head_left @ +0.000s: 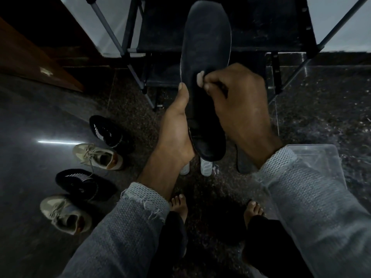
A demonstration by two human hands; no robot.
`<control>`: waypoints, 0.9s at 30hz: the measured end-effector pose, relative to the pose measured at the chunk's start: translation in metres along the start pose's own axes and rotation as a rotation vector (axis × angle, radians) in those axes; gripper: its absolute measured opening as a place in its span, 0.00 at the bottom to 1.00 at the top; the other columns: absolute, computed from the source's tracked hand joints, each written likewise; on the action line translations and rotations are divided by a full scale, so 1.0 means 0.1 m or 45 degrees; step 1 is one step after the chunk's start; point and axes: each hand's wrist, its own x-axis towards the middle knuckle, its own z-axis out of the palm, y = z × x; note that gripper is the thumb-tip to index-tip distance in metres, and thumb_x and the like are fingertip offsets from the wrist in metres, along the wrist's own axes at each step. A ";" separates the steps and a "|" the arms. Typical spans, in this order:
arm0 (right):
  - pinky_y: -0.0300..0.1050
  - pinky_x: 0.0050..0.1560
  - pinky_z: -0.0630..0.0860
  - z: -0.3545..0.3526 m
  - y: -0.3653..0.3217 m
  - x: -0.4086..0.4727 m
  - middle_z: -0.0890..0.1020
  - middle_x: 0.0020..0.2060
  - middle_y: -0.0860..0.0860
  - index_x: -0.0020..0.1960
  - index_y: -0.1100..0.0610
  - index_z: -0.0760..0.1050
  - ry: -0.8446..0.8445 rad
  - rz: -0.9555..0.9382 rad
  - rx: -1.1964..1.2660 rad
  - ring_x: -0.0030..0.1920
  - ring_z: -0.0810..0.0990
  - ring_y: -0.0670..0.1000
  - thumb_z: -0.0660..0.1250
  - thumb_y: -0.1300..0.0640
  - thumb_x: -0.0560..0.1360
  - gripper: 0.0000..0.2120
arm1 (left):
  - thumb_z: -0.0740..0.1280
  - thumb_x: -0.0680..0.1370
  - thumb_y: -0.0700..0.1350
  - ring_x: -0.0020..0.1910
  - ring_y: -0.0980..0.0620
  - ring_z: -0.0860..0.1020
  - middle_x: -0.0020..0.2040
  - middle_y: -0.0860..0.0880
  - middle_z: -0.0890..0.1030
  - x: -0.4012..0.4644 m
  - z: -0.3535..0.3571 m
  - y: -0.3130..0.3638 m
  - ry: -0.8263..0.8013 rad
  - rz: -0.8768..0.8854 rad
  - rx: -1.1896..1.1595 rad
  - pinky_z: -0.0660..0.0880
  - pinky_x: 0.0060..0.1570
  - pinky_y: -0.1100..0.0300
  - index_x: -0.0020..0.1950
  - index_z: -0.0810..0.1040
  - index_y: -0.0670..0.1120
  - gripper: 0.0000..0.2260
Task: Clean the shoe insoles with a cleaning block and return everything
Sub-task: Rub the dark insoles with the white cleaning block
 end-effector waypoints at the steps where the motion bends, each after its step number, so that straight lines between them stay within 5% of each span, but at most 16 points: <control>1: 0.47 0.45 0.76 -0.03 0.05 0.03 0.81 0.44 0.52 0.47 0.58 0.83 0.012 0.032 -0.019 0.43 0.79 0.49 0.67 0.58 0.76 0.06 | 0.49 0.84 0.57 0.60 0.46 0.78 0.58 0.44 0.81 0.01 0.00 -0.01 -0.002 0.004 0.025 0.74 0.63 0.52 0.68 0.73 0.43 0.24; 5: 0.39 0.44 0.74 -0.06 0.05 0.03 0.81 0.43 0.53 0.47 0.59 0.83 0.009 0.013 -0.009 0.43 0.78 0.47 0.67 0.59 0.76 0.06 | 0.49 0.84 0.57 0.61 0.46 0.78 0.60 0.44 0.80 0.00 0.01 -0.02 -0.011 0.010 0.080 0.75 0.62 0.53 0.68 0.73 0.44 0.23; 8: 0.44 0.43 0.76 0.02 -0.08 -0.03 0.80 0.42 0.53 0.46 0.60 0.83 -0.029 -0.089 0.057 0.42 0.78 0.49 0.67 0.60 0.76 0.06 | 0.52 0.83 0.56 0.62 0.47 0.78 0.59 0.44 0.81 0.00 -0.01 -0.03 -0.009 0.018 0.033 0.76 0.61 0.53 0.64 0.75 0.45 0.20; 12: 0.49 0.45 0.77 -0.01 -0.01 0.02 0.81 0.43 0.53 0.47 0.58 0.83 -0.007 -0.039 0.023 0.43 0.80 0.49 0.67 0.59 0.76 0.06 | 0.52 0.83 0.56 0.67 0.43 0.74 0.67 0.42 0.76 0.00 -0.02 -0.04 -0.038 0.002 0.080 0.72 0.66 0.49 0.71 0.70 0.45 0.23; 18: 0.33 0.43 0.74 -0.07 0.06 0.05 0.82 0.42 0.51 0.46 0.58 0.83 0.081 0.022 0.071 0.41 0.78 0.44 0.68 0.59 0.75 0.05 | 0.52 0.83 0.56 0.68 0.43 0.73 0.70 0.41 0.73 0.02 0.00 -0.06 -0.057 -0.027 0.105 0.73 0.64 0.50 0.75 0.65 0.45 0.24; 23: 0.43 0.45 0.77 0.01 -0.06 0.03 0.82 0.42 0.51 0.46 0.59 0.83 0.062 -0.097 0.121 0.42 0.80 0.47 0.68 0.61 0.74 0.05 | 0.51 0.84 0.56 0.63 0.45 0.77 0.65 0.42 0.77 -0.01 0.00 -0.06 -0.046 -0.050 0.052 0.76 0.58 0.52 0.72 0.69 0.46 0.22; 27: 0.40 0.43 0.75 -0.08 0.13 0.10 0.82 0.42 0.52 0.45 0.58 0.83 0.101 0.018 0.037 0.41 0.78 0.47 0.68 0.58 0.76 0.06 | 0.52 0.84 0.56 0.63 0.45 0.77 0.67 0.42 0.75 0.00 0.03 -0.05 -0.039 -0.054 0.105 0.76 0.59 0.52 0.75 0.66 0.44 0.24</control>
